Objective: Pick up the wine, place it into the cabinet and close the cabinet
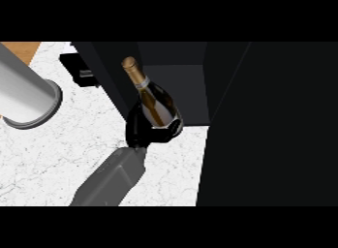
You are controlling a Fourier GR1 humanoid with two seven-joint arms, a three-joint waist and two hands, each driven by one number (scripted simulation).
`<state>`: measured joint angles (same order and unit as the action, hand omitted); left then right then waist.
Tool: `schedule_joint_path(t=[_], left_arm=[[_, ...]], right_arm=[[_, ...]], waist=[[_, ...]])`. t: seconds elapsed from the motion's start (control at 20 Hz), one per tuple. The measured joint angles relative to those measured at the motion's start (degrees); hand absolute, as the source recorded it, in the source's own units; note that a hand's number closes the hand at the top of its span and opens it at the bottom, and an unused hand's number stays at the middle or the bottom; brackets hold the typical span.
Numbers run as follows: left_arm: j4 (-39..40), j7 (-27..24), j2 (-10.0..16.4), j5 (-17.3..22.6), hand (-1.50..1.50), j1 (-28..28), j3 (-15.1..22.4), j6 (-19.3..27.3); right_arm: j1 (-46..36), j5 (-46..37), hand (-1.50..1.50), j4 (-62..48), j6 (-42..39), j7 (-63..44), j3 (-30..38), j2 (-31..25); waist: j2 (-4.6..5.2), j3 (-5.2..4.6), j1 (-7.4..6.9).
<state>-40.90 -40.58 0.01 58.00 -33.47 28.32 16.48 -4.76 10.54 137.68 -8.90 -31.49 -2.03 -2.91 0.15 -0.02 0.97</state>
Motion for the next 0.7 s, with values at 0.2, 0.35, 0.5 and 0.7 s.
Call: schedule_joint_path(t=[0.2,0.35,0.5,0.7], left_arm=[[3.8,-0.1,0.0,2.5,1.50,-3.5,-0.6,-0.1],[7.7,-1.5,0.0,4.0,1.50,-6.2,-1.1,-1.5],[9.9,-0.6,0.0,4.6,1.50,-9.5,-2.3,-1.5],[13.7,0.4,0.0,5.0,1.50,-14.2,-4.5,-1.5]], right_arm=[[0.4,0.0,-1.50,-1.3,-0.8,1.8,0.2,0.2],[0.1,0.5,-1.50,-1.5,-0.9,2.2,0.3,0.2],[-0.3,-0.4,-1.50,-1.2,-0.4,1.9,-0.7,0.6],[1.2,-0.5,-1.50,-2.0,-1.2,4.1,-0.9,0.8]], waist=[[0.04,0.00,0.06],[0.11,-0.02,0.31],[0.13,-0.04,0.26],[0.19,-0.05,0.42]])
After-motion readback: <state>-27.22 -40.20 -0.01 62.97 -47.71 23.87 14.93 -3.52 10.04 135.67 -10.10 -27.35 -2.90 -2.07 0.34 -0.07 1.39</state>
